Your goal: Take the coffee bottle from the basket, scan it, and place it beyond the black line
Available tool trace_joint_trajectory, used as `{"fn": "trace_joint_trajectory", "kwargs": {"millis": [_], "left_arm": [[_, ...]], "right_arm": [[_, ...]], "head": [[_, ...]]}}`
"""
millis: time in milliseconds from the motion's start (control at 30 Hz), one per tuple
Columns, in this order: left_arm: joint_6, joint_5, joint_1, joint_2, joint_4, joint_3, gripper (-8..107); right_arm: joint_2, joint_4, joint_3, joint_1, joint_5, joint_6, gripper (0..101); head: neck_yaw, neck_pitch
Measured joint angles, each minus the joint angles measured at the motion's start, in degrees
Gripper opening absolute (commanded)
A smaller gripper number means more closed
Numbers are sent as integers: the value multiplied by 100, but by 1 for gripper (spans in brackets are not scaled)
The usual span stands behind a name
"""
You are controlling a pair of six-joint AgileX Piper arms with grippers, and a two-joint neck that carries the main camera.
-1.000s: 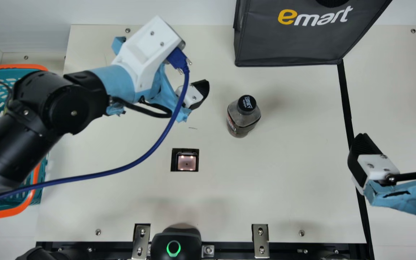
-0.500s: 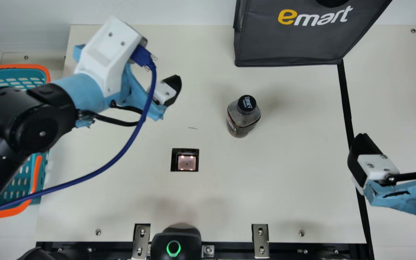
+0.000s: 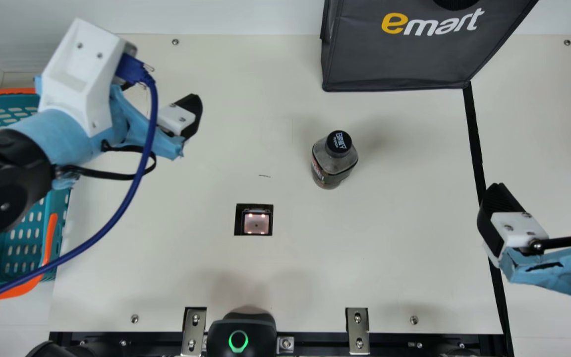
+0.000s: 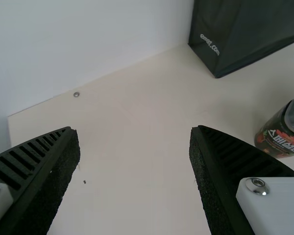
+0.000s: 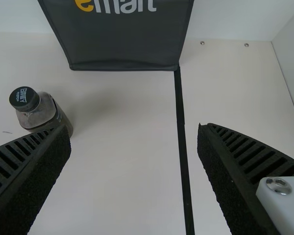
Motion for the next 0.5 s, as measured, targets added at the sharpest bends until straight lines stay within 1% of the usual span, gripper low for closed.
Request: {"fn": "trace_joint_trajectory", "kwargs": {"millis": [367, 500], "left_arm": [[-911, 344, 149, -580, 638, 252, 90], [-1175, 449, 265, -801, 772, 356, 90]], "right_arm": [[0, 0, 0, 0, 0, 0, 91], [0, 0, 0, 0, 0, 0, 91]], "head": [[0, 0], [0, 0]]}}
